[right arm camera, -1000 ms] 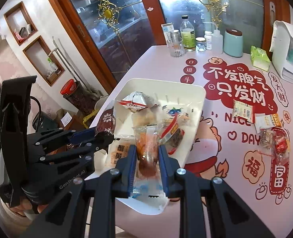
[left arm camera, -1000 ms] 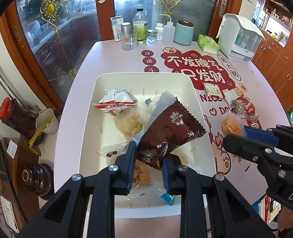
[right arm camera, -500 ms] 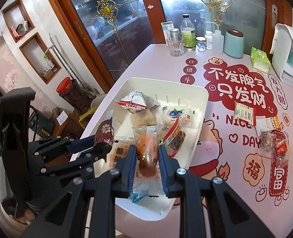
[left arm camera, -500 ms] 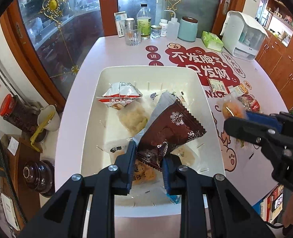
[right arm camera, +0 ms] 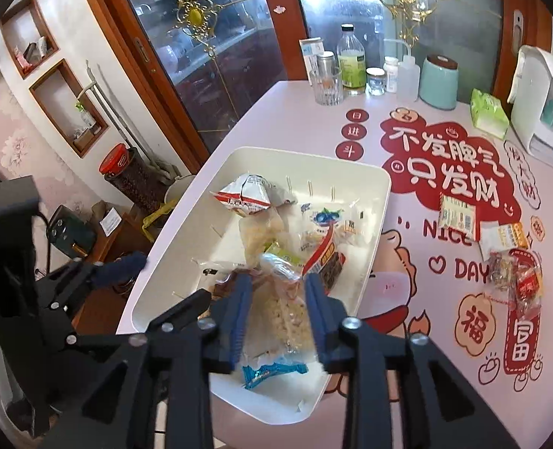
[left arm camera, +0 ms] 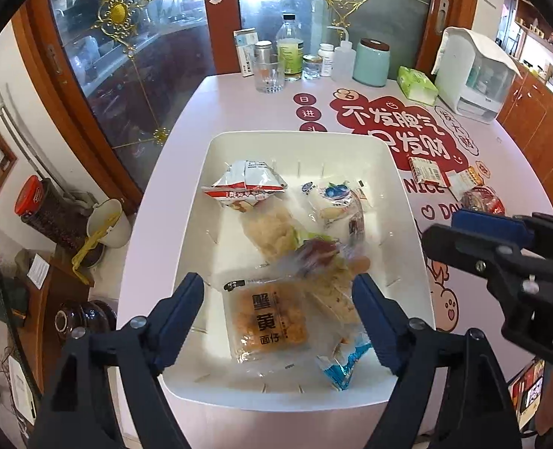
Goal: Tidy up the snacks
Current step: 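Move both open tools back toward the remaining snacks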
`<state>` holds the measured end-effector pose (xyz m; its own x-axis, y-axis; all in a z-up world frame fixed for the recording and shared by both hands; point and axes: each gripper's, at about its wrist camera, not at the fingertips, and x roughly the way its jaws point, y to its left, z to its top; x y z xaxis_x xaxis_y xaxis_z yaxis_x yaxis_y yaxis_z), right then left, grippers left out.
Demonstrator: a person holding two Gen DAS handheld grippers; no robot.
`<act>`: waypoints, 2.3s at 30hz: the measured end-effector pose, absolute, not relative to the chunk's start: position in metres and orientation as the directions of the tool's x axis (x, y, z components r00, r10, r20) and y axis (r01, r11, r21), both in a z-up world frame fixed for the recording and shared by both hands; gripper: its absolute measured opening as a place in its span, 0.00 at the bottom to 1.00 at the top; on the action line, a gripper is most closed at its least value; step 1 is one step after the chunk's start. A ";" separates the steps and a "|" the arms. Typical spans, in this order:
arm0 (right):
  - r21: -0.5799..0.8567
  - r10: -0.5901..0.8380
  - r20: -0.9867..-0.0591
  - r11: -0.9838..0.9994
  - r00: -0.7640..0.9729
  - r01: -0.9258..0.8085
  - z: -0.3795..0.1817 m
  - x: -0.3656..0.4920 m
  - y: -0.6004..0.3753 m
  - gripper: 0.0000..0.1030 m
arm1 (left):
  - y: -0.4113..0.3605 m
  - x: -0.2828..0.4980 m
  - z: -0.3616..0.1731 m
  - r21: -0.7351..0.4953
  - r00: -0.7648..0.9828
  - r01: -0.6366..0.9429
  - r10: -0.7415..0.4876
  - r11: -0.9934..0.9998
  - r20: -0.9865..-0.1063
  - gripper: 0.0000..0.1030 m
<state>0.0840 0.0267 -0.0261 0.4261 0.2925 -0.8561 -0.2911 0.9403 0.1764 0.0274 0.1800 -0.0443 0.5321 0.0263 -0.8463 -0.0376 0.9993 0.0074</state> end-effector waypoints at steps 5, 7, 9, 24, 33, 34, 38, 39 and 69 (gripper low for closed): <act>0.181 0.292 -0.861 0.941 0.416 -0.287 -0.029 0.082 0.023 0.36 | 0.182 0.029 -0.047 -0.003 0.516 -0.050 0.023 0.999 -0.856 0.79; 0.179 0.290 -0.863 0.942 0.414 -0.285 -0.030 0.081 0.022 0.36 | 0.181 0.030 -0.048 -0.004 0.513 -0.051 0.023 0.999 -0.858 0.79; 0.179 0.287 -0.866 0.942 0.410 -0.283 -0.032 0.080 0.021 0.36 | 0.178 0.030 -0.048 -0.003 0.511 -0.049 0.023 0.999 -0.859 0.79; 0.187 0.273 -0.877 0.952 0.396 -0.242 -0.040 0.072 0.000 0.36 | 0.156 0.035 -0.049 0.010 0.498 -0.002 0.010 1.000 -0.867 0.80; 0.200 0.256 -0.874 0.964 0.412 -0.175 -0.040 0.070 -0.034 0.36 | 0.123 0.043 -0.047 0.020 0.490 0.057 -0.011 0.998 -0.872 0.80; 0.201 0.253 -0.874 0.966 0.415 -0.165 -0.041 0.070 -0.040 0.36 | 0.118 0.044 -0.046 0.020 0.489 0.067 -0.015 0.998 -0.872 0.80; 0.203 0.237 -0.871 0.971 0.431 -0.125 -0.040 0.068 -0.065 0.36 | 0.094 0.049 -0.045 0.025 0.485 0.107 -0.030 0.994 -0.874 0.80; 0.203 0.233 -0.870 0.972 0.435 -0.115 -0.040 0.067 -0.071 0.36 | 0.085 0.050 -0.045 0.026 0.483 0.121 -0.036 0.992 -0.875 0.80; 0.117 0.063 -0.851 0.991 0.522 0.072 -0.070 0.129 -0.319 0.36 | -0.143 0.176 -0.107 -0.071 0.380 0.167 -0.131 0.983 -0.916 0.80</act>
